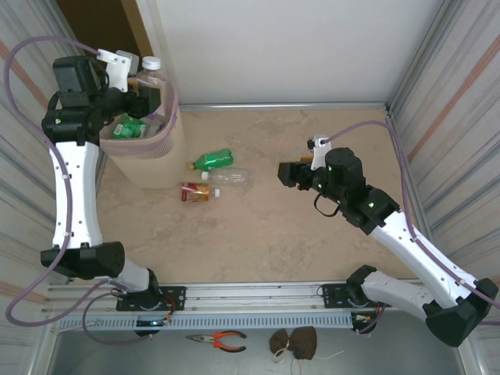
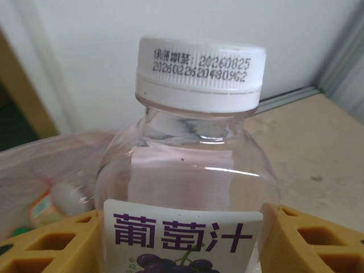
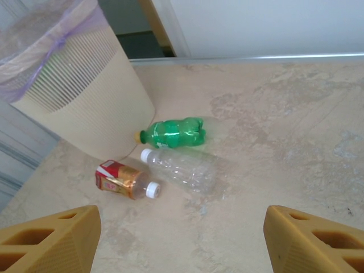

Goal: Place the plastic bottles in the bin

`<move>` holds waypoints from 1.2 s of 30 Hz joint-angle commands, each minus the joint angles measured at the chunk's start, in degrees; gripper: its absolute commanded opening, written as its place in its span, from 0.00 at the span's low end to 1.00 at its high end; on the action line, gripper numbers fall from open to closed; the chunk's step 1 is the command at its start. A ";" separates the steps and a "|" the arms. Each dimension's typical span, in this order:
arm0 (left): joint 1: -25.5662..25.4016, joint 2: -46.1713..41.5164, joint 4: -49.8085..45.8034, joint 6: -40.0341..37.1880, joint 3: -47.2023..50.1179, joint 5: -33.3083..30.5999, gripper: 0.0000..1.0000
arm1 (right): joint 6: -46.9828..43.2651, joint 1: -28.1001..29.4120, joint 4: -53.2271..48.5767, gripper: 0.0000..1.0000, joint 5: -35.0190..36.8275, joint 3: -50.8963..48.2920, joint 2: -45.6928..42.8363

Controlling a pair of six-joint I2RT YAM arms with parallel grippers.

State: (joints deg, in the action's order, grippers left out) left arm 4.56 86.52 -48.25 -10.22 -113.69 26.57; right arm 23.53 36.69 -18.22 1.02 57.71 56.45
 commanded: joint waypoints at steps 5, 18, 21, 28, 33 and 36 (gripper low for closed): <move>2.98 1.83 2.31 -6.15 1.46 -18.94 0.47 | -0.31 -1.39 2.99 0.75 -3.08 -0.92 3.49; 10.60 8.14 2.59 -6.31 2.92 -19.60 0.48 | 0.70 -5.79 7.72 0.75 -11.35 -1.12 10.26; 10.77 10.00 1.87 -6.34 2.79 -19.71 0.49 | 0.79 -6.35 8.11 0.75 -12.34 -1.02 11.05; 11.84 13.06 1.01 -4.58 2.69 -19.32 0.53 | 0.75 -7.54 8.20 0.75 -13.19 -1.62 11.28; 11.85 10.97 2.18 -3.09 2.68 -17.40 0.71 | 0.81 -7.95 8.20 0.75 -13.58 -1.64 10.90; 11.87 8.81 2.99 -2.44 2.52 -16.16 0.78 | 0.80 -8.03 8.20 0.75 -13.65 -1.64 10.62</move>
State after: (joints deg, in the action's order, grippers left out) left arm 15.81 98.56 -46.41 -13.85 -110.43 8.38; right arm 23.55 29.10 -11.09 -11.86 56.71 67.53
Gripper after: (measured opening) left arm 0.770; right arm 0.746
